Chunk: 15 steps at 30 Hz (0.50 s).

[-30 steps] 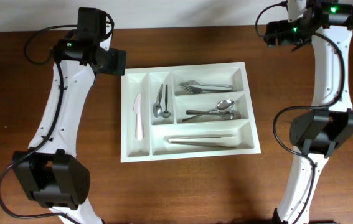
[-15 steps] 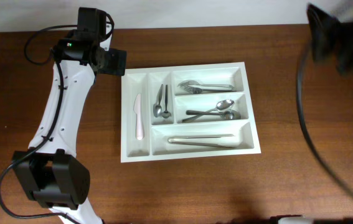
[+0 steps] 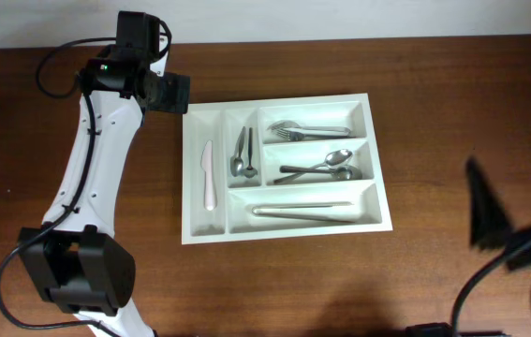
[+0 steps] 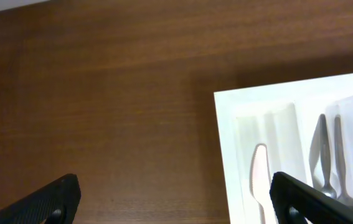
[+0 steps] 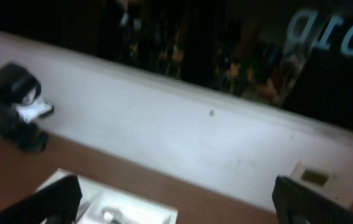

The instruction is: Pack container

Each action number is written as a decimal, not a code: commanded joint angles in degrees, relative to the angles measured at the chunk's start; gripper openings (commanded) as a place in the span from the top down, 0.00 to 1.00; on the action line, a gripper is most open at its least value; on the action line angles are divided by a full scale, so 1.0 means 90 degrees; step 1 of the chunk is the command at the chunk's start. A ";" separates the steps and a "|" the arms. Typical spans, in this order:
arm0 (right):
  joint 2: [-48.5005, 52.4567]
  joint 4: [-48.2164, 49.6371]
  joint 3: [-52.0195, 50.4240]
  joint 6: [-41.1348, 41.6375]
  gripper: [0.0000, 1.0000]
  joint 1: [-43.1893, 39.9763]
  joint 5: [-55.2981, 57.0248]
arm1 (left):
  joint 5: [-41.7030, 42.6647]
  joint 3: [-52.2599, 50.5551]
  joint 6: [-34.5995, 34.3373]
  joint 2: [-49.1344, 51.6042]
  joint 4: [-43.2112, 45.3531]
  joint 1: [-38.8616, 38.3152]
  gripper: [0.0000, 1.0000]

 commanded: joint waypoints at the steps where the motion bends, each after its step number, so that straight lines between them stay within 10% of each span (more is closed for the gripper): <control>1: -0.1083 0.0799 -0.2033 -0.0015 0.01 0.0039 -0.0022 | -0.0029 0.0124 -0.0087 -0.0240 0.0000 -0.0002 0.01; 15: -0.4430 0.5258 -0.8497 0.0699 0.01 0.0034 -0.0204 | -0.0029 0.0124 -0.0087 -0.0240 0.0000 -0.0002 0.01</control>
